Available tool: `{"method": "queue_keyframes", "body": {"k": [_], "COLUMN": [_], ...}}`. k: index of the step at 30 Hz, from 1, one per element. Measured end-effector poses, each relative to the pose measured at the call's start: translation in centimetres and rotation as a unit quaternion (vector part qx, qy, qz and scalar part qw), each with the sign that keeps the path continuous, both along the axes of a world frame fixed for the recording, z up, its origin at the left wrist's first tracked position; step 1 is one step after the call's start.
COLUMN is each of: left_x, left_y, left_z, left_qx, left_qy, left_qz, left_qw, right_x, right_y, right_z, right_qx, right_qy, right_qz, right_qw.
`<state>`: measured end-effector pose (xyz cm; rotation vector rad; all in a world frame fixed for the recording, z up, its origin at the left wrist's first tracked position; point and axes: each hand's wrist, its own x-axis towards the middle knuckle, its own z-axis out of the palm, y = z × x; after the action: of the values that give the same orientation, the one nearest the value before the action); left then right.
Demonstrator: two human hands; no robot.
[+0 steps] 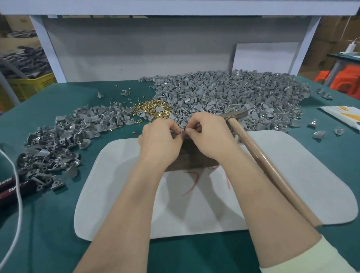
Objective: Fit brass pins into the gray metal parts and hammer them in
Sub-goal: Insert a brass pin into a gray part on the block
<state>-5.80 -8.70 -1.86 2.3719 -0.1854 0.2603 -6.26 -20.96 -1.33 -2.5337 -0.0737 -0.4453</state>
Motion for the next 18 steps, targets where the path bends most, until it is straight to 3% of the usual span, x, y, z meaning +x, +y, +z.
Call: {"method": "queue_keyframes", "body": {"k": [18], "left_x": [0.0], "left_y": [0.0], "left_z": [-0.1], "left_qx": [0.009], "left_qy": [-0.001], "left_qz": [0.008], "left_qw": [1.000], "right_x": [0.2], "right_y": [-1.2], "right_z": [0.5], "right_qx": [0.073], "right_qy": [0.038], "right_qz": [0.019], "right_qw": [0.996]}}
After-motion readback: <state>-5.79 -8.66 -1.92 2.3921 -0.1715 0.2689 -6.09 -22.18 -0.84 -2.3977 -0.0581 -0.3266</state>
